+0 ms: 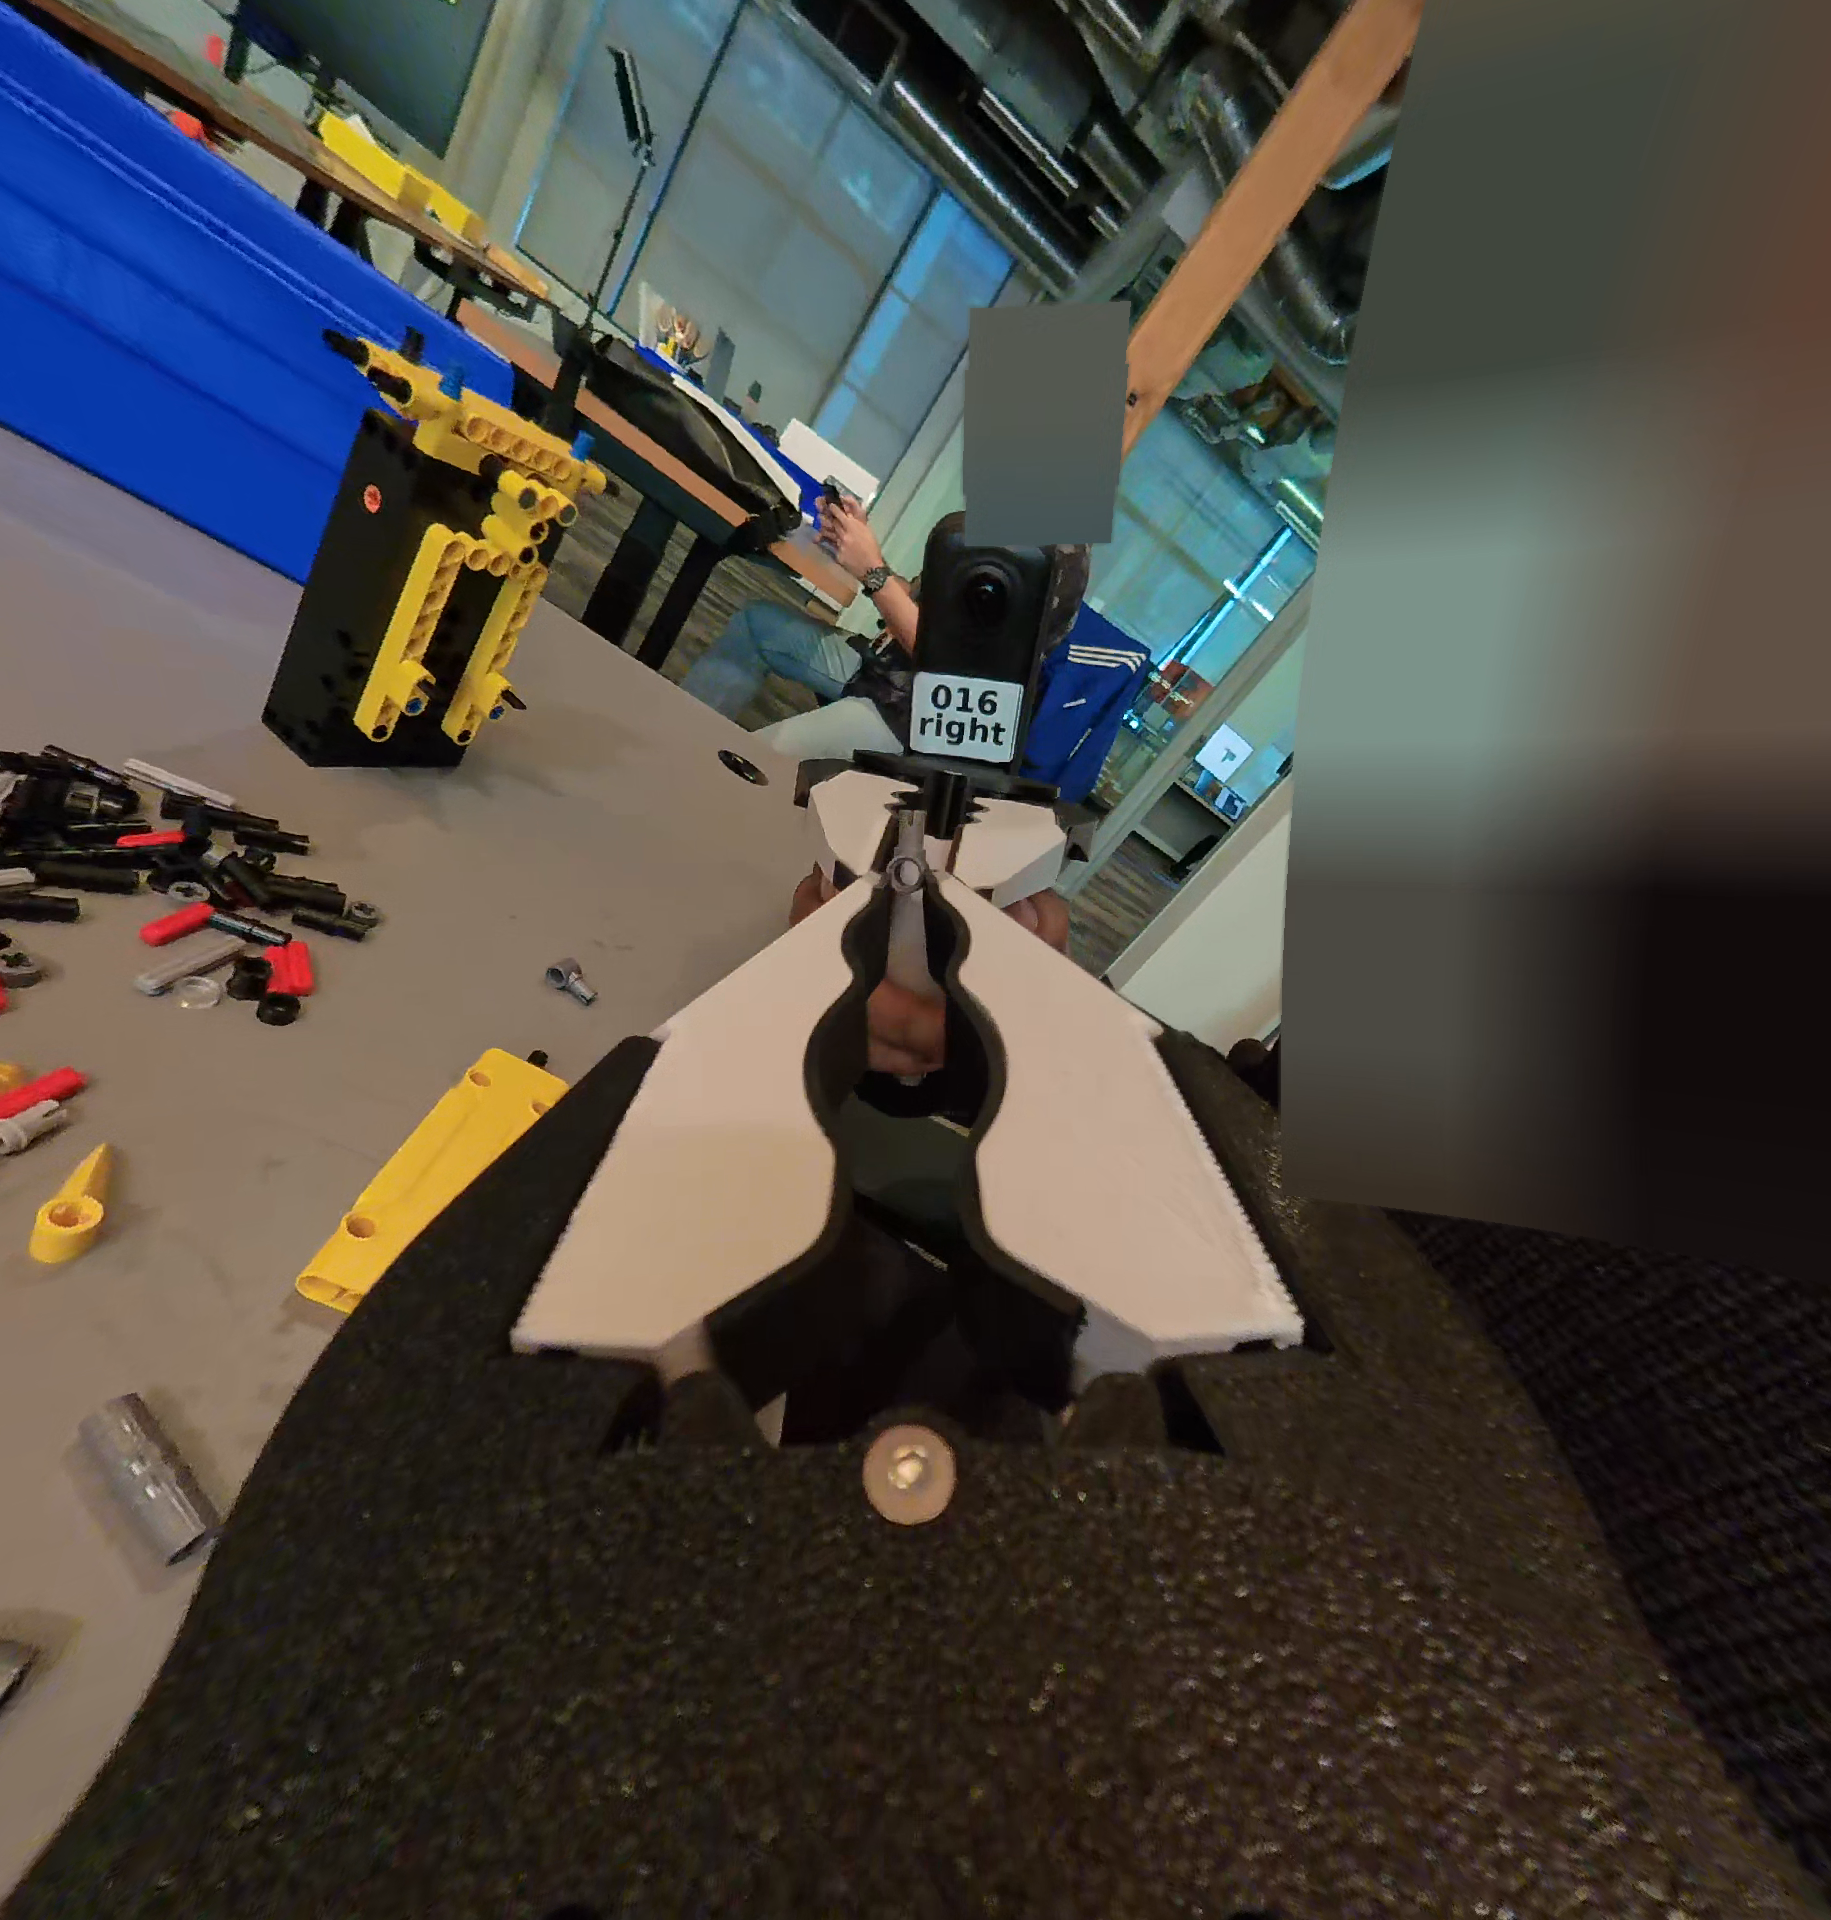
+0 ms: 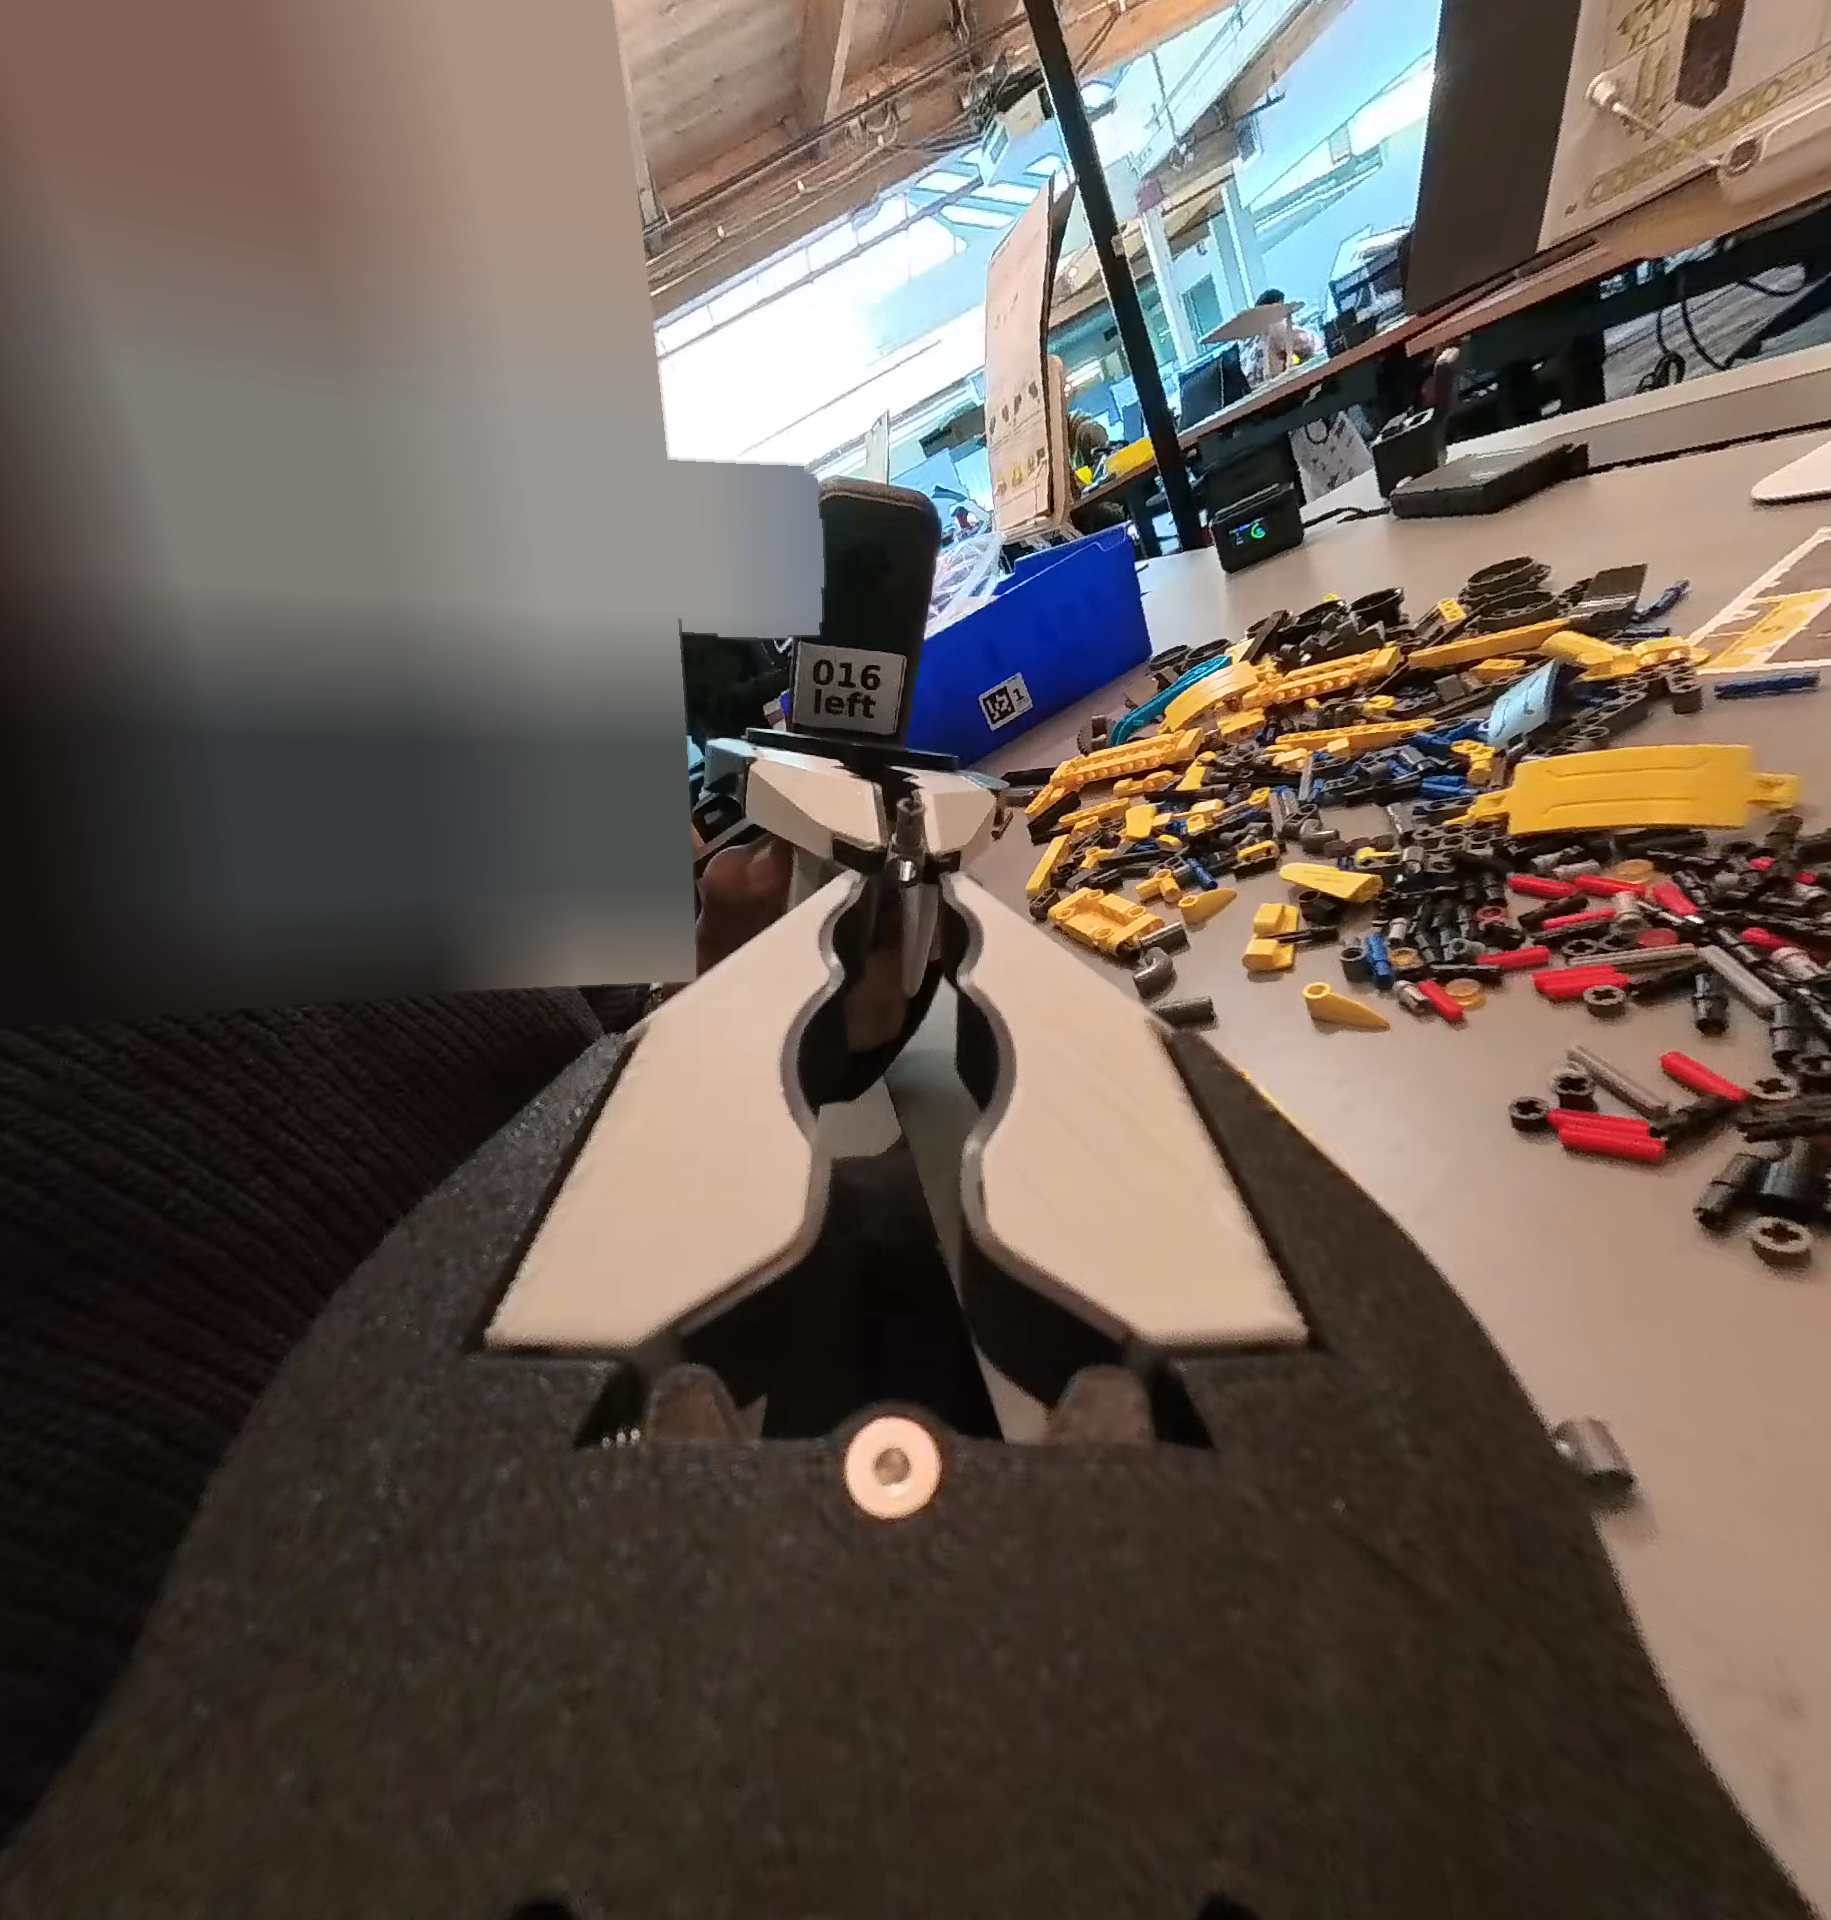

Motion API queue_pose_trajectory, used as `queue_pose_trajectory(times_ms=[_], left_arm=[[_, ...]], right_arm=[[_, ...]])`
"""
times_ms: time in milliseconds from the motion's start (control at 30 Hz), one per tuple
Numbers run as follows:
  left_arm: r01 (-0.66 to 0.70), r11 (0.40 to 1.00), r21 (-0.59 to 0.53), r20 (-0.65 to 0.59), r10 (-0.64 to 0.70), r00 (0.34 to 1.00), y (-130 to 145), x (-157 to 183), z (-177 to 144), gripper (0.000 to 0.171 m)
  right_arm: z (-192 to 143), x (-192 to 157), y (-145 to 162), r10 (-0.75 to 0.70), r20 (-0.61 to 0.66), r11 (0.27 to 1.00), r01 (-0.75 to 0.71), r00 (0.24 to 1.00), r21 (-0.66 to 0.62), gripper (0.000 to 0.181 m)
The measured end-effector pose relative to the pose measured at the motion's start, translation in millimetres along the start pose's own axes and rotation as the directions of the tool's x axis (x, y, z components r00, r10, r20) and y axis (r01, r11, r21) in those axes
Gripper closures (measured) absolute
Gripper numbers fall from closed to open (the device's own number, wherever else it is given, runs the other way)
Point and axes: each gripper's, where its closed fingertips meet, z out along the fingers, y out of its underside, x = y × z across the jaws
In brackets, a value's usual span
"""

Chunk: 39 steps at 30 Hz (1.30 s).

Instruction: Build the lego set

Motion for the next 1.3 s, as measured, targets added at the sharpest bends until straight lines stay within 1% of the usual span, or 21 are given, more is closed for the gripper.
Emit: queue_pose_trajectory(times_ms=[167, 267, 333, 467, 600, 667, 733, 767, 867, 933, 1000, 1100, 1167, 1233, 1300], left_arm=[[0.015, 1.000, 0.001, -0.008, -0.015, 1.000, -0.2, -2.4, -0.6, 0.167], [0.018, 1.000, 0.001, -0.007, -0.018, 1.000, 0.5, -3.7, -0.1, 0.167], [0.023, 1.000, 0.010, -0.012, -0.023, 1.000, -0.5, -4.2, -0.5, 0.167], [0.021, 1.000, -0.002, -0.004, -0.021, 1.000, 1.7, -6.6, -1.6, 0.167], [0.014, 1.000, -0.016, 0.040, -0.013, 0.999, 4.0, -12.9, -4.3, 0.166], [0.025, 1.000, -0.002, 0.041, -0.025, 0.999, 2.0, -14.6, -7.8, 0.163], [0.051, 0.999, -0.012, 0.030, -0.051, 0.998, 3.6, -16.2, -9.9, 0.160], [0.067, 0.997, -0.025, 0.017, -0.066, 0.998, 5.8, -16.0, -10.1, 0.159], [0.114, 0.993, -0.023, -0.050, -0.115, 0.992, 6.4, -11.0, -10.4, 0.159], [0.158, 0.987, -0.029, -0.108, -0.160, 0.981, 6.0, -5.8, -11.0, 0.159], [0.177, 0.984, -0.024, -0.106, -0.179, 0.978, 5.8, -7.8, -12.0, 0.159], [0.154, 0.987, -0.043, -0.035, -0.155, 0.987, 10.7, -16.6, -12.4, 0.159], [0.104, 0.991, -0.079, 0.022, -0.102, 0.995, 15.6, -20.8, -11.4, 0.159], [0.026, 0.990, -0.135, 0.087, -0.014, 0.996, 21.7, -24.7, -9.7, 0.159], [-0.042, 0.979, -0.200, 0.140, 0.071, 0.988, 28.0, -28.0, -8.5, 0.159]], right_arm=[[-3.8, 2.4, -8.1, 0.031, 0.014, 0.998, -0.032, 0.999, 0.058, 0.168], [-1.1, 3.9, -3.5, 0.026, 0.004, 0.999, -0.026, 1.000, 0.024, 0.168], [0.4, 3.0, -3.6, 0.014, 0.000, 1.000, -0.014, 1.000, 0.025, 0.173], [0.8, 5.2, -1.2, -0.021, -0.022, 1.000, 0.021, 1.000, 0.003, 0.176], [-0.1, 9.8, 3.6, -0.095, -0.076, 0.995, 0.091, 0.993, -0.052, 0.176], [-1.9, 12.5, 4.9, -0.182, -0.124, 0.980, 0.170, 0.975, -0.104, 0.176], [-3.5, 13.7, 7.2, -0.292, -0.158, 0.948, 0.264, 0.943, -0.175, 0.175], [-2.9, 11.8, 8.3, -0.323, -0.154, 0.936, 0.291, 0.934, -0.199, 0.175], [0.5, 5.1, 11.4, -0.294, -0.108, 0.940, 0.267, 0.950, -0.213, 0.176], [0.8, 5.9, 14.2, -0.294, -0.101, 0.938, 0.267, 0.950, -0.220, 0.175], [-0.2, 10.6, 18.7, -0.359, -0.125, 0.911, 0.318, 0.925, -0.263, 0.175], [0.2, 14.9, 25.7, -0.495, -0.147, 0.833, 0.419, 0.857, -0.360, 0.175], [0.8, 19.1, 31.8, -0.572, -0.149, 0.770, 0.466, 0.806, -0.436, 0.175], [0.9, 25.7, 38.7, -0.636, -0.147, 0.703, 0.489, 0.758, -0.516, 0.175], [2.0, 29.9, 45.8, -0.660, -0.133, 0.659, 0.485, 0.740, -0.575, 0.175]])
